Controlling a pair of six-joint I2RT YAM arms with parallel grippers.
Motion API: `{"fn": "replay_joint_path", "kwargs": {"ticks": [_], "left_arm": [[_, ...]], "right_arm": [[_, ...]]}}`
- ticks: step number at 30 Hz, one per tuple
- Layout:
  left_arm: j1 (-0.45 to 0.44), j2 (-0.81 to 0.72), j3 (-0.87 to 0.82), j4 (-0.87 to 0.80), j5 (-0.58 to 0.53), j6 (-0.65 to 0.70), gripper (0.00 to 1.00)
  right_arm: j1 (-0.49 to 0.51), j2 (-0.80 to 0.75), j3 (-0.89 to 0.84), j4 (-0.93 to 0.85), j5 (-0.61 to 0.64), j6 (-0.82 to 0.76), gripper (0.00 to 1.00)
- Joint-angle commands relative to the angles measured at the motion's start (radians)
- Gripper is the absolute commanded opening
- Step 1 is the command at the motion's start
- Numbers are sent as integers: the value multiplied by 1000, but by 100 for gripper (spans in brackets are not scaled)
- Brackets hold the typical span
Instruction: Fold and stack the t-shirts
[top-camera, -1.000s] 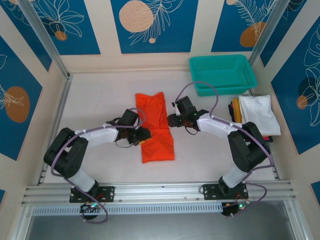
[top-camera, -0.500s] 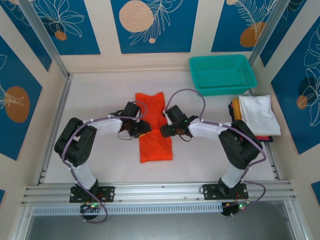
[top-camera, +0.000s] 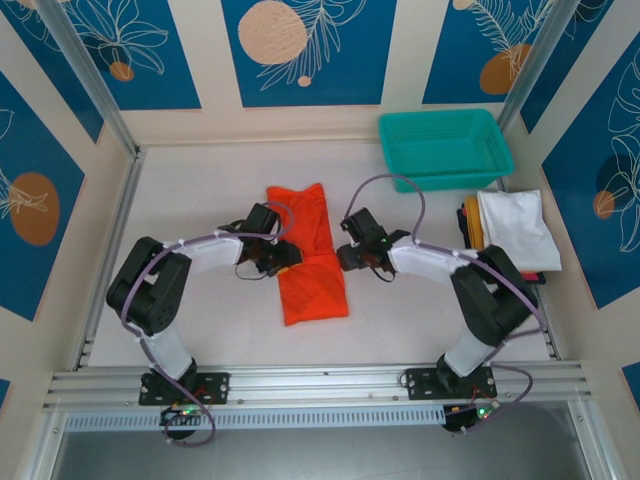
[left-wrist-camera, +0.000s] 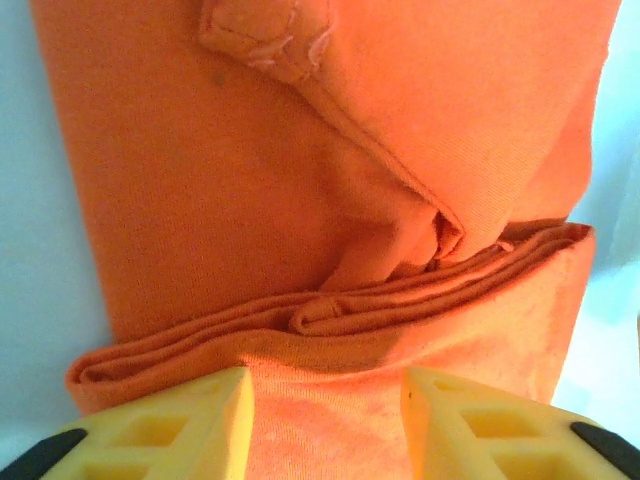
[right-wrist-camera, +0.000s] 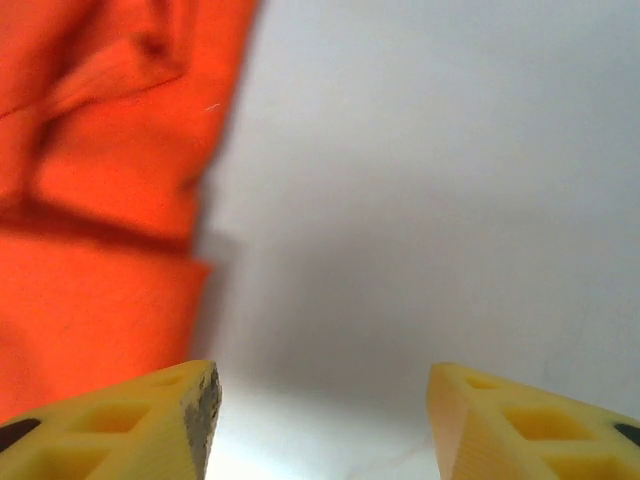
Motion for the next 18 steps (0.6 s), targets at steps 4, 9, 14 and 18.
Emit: {"fn": "replay_joint_path", "kwargs": {"ticks": [4, 9, 14, 18], "left_arm": [[55, -103, 35, -44, -27, 32, 62], [179, -155, -14, -59, -33, 61, 78], [288, -205, -77, -62, -5, 84, 90], [329, -234, -111, -66, 3, 92, 98]], "right_arm": [[100, -224, -107, 55, -319, -487, 75], [245, -234, -73, -82, -306, -758, 74], [374, -133, 32, -202, -281, -858, 72], [403, -32, 86, -242, -260, -893, 65]]}}
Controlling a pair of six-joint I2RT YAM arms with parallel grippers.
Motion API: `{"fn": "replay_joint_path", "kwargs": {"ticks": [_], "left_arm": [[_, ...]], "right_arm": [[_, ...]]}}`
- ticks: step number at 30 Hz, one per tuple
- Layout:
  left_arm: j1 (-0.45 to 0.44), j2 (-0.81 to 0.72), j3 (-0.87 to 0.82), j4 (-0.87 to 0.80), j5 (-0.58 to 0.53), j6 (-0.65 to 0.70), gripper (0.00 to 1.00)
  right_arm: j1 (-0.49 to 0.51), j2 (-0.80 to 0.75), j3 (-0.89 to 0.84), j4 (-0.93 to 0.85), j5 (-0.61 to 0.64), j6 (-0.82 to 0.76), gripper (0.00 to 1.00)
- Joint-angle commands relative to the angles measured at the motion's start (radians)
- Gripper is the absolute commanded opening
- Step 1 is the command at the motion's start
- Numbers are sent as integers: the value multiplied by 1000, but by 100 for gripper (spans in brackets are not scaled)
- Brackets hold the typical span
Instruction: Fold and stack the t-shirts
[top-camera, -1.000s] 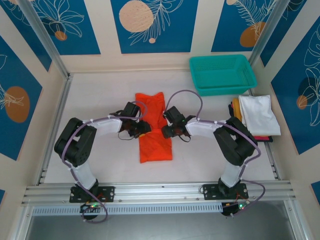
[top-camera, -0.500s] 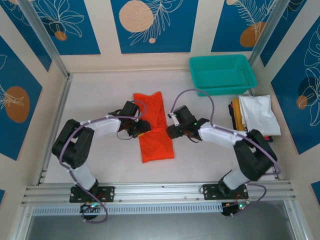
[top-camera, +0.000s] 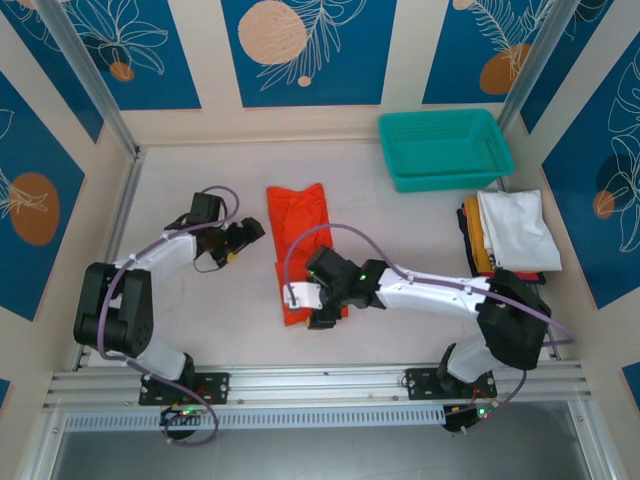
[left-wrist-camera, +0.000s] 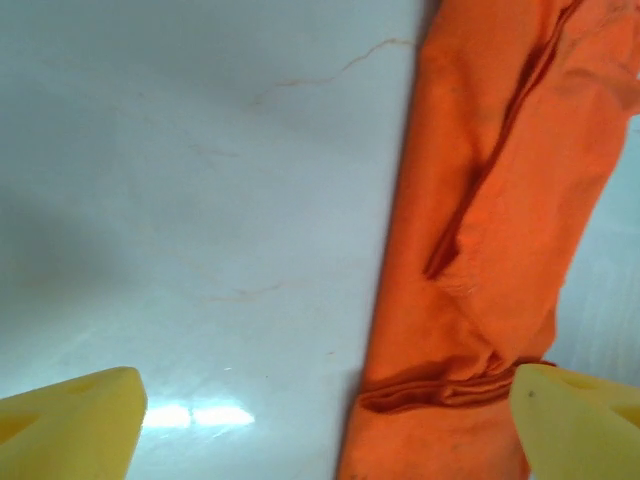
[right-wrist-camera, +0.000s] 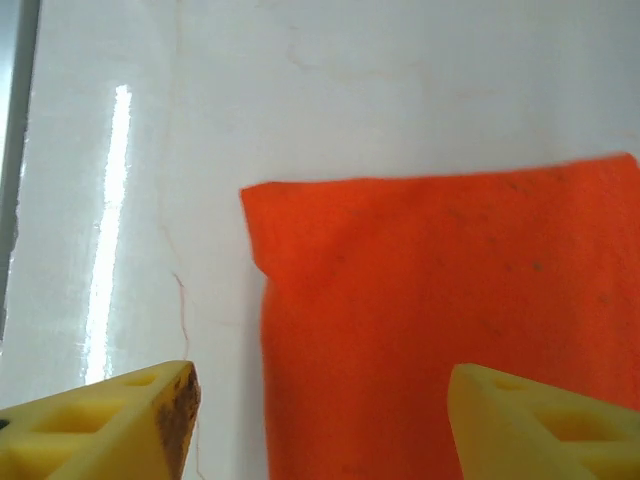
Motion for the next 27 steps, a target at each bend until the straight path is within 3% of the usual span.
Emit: {"fn": "replay_joint_path", "kwargs": {"ticks": [1, 11, 17, 21, 26, 27], "left_arm": [[22, -38, -29, -25, 19, 23, 100], [36, -23, -42, -2, 46, 21, 100], [36, 0, -48, 28, 75, 3, 100], [36, 1, -64, 42, 78, -3, 100], [35, 9, -74, 61, 90, -11, 100], [34, 11, -74, 64, 93, -13, 100]], "right_arm": [[8, 67, 40, -78, 7, -94, 63], [9, 173, 47, -69, 39, -88, 57], [4, 226, 44, -39, 108, -92, 48], [6, 236, 37, -27, 147, -92, 32], [19, 232, 38, -43, 151, -89, 2], [20, 227, 38, -57, 150, -85, 0]]}}
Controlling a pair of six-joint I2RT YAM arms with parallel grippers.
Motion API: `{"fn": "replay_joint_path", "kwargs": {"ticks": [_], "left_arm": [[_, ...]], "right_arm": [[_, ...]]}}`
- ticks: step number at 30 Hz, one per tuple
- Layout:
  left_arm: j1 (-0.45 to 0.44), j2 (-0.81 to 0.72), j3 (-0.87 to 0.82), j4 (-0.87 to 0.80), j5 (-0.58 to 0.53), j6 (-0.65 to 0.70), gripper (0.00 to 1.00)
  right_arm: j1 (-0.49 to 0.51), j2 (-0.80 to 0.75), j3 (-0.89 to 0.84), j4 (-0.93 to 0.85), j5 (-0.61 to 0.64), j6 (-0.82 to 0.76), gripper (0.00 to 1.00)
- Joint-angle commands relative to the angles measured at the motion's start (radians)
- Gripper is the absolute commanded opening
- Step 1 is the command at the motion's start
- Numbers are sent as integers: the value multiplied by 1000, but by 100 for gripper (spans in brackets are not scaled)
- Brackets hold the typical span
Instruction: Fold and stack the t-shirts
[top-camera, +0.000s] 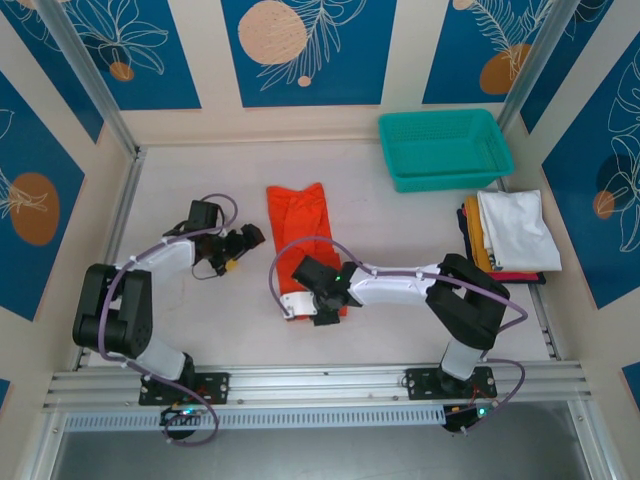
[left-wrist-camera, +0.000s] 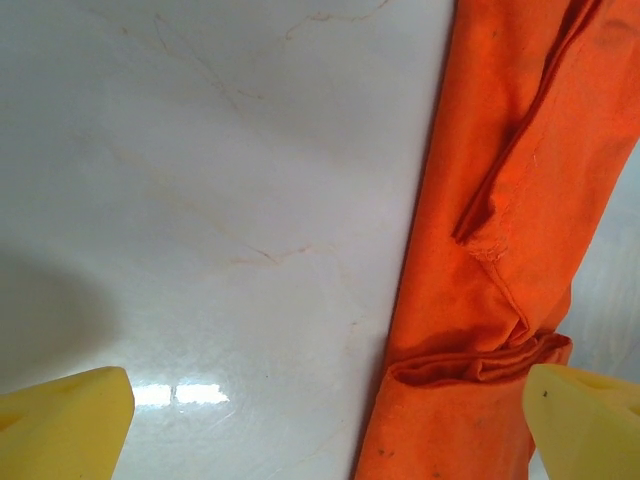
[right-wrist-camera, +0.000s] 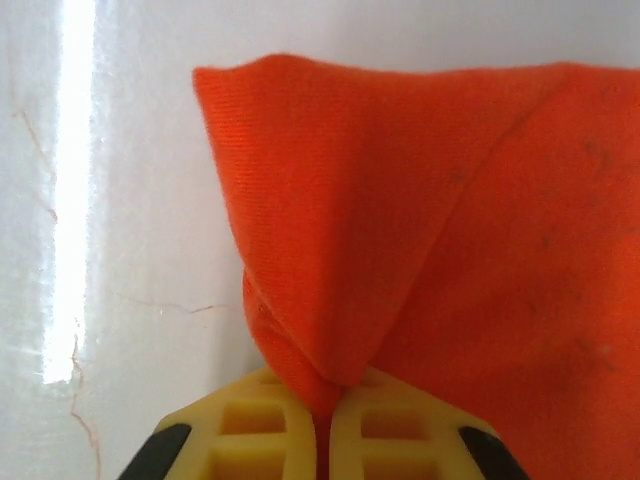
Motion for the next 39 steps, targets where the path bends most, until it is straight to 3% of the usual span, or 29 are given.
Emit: {"fn": "replay_joint_path", "kwargs": {"ticks": [1, 9, 14, 22, 30, 33, 39], "left_arm": [[12, 12, -14, 28, 34, -18, 100], [-58, 119, 28, 109, 58, -49, 99], [-88, 209, 94, 166, 55, -74, 74], [-102, 339, 238, 193, 98, -98, 54], [-118, 217, 291, -64, -55, -42, 63], [-120, 182, 263, -34, -49, -52, 64], [-143, 273, 327, 14, 0, -48, 57]], "right_arm": [[8, 6, -2, -66, 11, 14, 0], [23, -100, -8, -207, -135, 127, 0], [41, -160, -22, -255, -170, 191, 0], [48, -168, -34, -266, -191, 233, 0], [43, -165, -34, -262, -181, 227, 0], [40, -166, -39, -252, -183, 224, 0], [39, -155, -31, -248, -185, 213, 0]]}}
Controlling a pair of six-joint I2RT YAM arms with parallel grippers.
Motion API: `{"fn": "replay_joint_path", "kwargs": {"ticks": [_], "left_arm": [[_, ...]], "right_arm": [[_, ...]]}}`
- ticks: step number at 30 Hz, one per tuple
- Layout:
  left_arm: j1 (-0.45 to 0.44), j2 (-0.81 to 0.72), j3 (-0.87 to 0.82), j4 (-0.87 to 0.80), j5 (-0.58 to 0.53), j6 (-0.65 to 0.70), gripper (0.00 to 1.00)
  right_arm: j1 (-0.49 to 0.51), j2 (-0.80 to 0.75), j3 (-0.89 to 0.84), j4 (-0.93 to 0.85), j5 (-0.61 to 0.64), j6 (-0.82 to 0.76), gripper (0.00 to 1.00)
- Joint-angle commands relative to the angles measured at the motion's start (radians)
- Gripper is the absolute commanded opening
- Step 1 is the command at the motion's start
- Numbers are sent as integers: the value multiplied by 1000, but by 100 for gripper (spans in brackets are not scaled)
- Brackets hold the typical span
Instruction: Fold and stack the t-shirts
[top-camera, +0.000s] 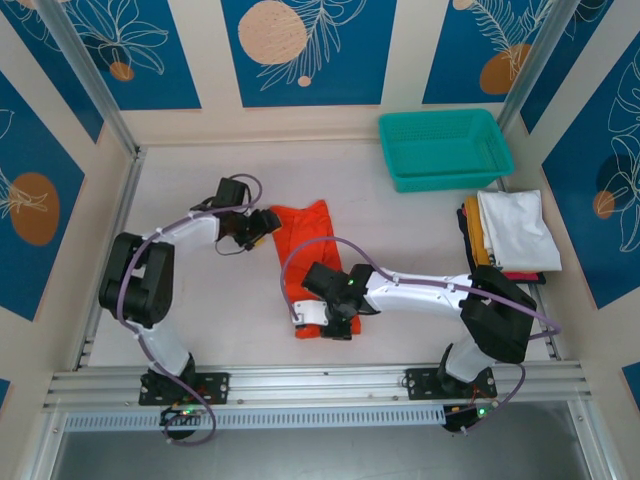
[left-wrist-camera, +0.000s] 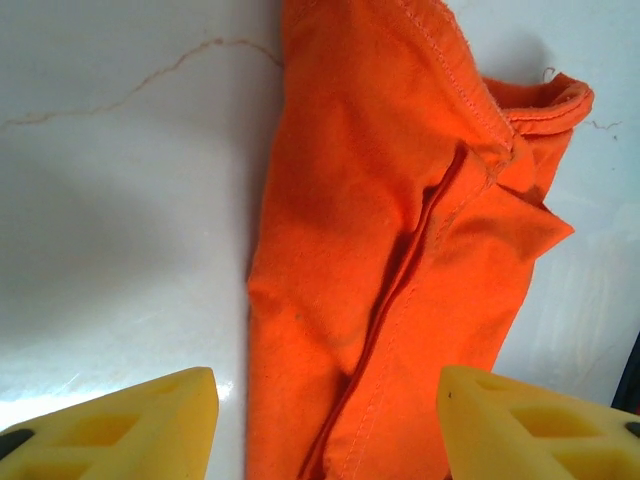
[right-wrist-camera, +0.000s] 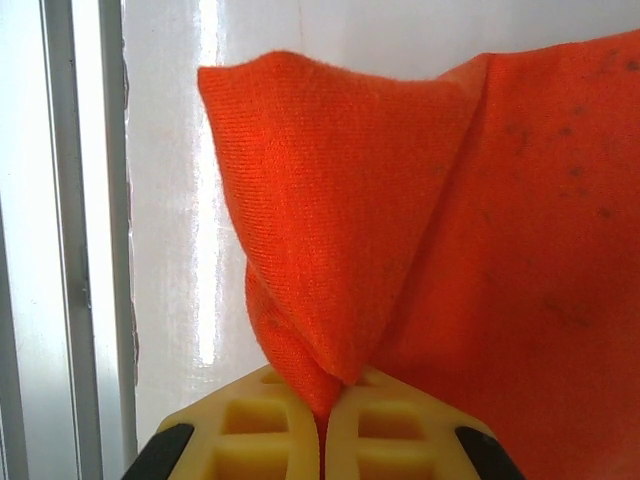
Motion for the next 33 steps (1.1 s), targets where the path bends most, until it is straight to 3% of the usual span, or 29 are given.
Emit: {"fn": "replay_joint_path", "kwargs": {"ticks": [1, 8, 15, 18, 24, 33], "left_arm": [[-15, 59, 56, 37, 25, 29, 56], [-18, 151, 130, 6, 13, 70, 51], [-17, 194, 158, 3, 21, 87, 35], [-18, 205, 161, -4, 13, 92, 36], [-17, 182, 141, -37, -30, 102, 48], [-15, 198, 150, -30, -28, 114, 46]], "right_arm": [[-2, 2, -3, -11, -30, 1, 0], [-5, 7, -2, -6, -35, 13, 0], [-2, 13, 2, -7, -36, 17, 0], [-4, 13, 5, -13, -32, 14, 0], [-8, 10, 7, -20, -32, 14, 0], [-11, 22, 15, -18, -36, 4, 0]]}}
